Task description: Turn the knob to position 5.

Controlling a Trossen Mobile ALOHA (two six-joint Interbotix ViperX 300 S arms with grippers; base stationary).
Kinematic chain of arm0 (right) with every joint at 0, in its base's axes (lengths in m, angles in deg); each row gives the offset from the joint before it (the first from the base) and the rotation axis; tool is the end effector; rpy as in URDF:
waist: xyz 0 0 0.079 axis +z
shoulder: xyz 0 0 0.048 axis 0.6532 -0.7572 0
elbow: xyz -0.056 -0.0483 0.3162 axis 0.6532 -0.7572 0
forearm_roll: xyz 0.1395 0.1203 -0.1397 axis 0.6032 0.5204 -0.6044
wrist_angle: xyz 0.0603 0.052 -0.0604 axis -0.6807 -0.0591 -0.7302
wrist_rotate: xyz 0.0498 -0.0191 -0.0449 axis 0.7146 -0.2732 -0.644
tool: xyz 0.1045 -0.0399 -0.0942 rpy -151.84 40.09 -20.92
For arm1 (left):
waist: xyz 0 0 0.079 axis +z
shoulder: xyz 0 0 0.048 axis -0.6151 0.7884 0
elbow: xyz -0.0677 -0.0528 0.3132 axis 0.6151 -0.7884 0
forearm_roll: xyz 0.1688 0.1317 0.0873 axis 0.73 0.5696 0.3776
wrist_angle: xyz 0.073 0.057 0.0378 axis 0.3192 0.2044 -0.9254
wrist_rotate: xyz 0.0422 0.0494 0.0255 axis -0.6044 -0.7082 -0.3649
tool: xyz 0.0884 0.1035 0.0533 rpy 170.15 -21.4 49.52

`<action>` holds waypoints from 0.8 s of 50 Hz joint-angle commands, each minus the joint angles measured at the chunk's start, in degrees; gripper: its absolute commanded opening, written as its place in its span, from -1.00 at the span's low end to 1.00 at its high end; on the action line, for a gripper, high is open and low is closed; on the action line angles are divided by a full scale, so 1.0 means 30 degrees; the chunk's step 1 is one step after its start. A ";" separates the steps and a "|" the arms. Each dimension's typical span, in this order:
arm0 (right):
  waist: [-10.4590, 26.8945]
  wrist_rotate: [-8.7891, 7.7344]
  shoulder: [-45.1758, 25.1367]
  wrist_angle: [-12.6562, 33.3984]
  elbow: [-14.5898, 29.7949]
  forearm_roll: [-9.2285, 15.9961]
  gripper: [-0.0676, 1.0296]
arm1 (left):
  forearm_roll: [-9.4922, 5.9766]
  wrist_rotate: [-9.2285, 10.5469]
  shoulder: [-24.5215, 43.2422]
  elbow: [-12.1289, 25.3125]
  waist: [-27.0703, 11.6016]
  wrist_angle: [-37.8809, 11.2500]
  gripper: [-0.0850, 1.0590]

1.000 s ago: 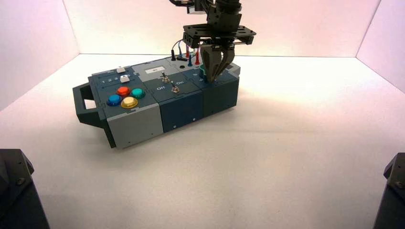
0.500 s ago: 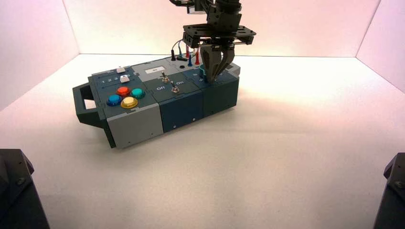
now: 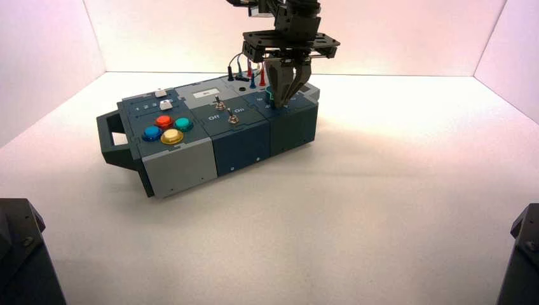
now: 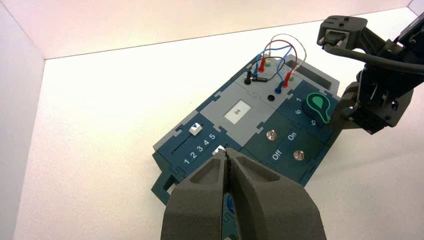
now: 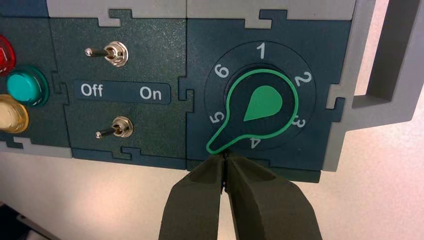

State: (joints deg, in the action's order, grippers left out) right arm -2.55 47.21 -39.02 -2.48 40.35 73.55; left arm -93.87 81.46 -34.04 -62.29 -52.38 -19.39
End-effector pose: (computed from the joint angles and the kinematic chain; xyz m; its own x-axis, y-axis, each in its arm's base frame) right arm 0.3384 0.2906 0.0131 0.0757 0.1708 -0.9824 -0.5172 0.8491 0.1078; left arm 0.2465 -0.0747 0.1765 0.7689 -0.2508 -0.5881 0.2881 0.9571 -0.0315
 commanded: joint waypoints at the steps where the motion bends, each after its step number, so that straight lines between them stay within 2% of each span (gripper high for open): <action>1: 0.0088 0.0088 0.0498 -0.0059 0.0557 0.0088 -0.92 | 0.0029 -0.0117 0.0059 0.0293 -0.0088 0.0205 -0.91; 40: 0.0117 0.0117 0.0264 -0.0059 0.0762 0.0117 -0.92 | 0.0029 -0.0117 0.0059 0.0293 -0.0088 0.0205 -0.91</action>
State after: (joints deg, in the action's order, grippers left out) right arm -2.55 47.39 -39.20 -2.48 41.14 73.64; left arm -93.87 81.46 -34.13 -62.29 -52.38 -19.48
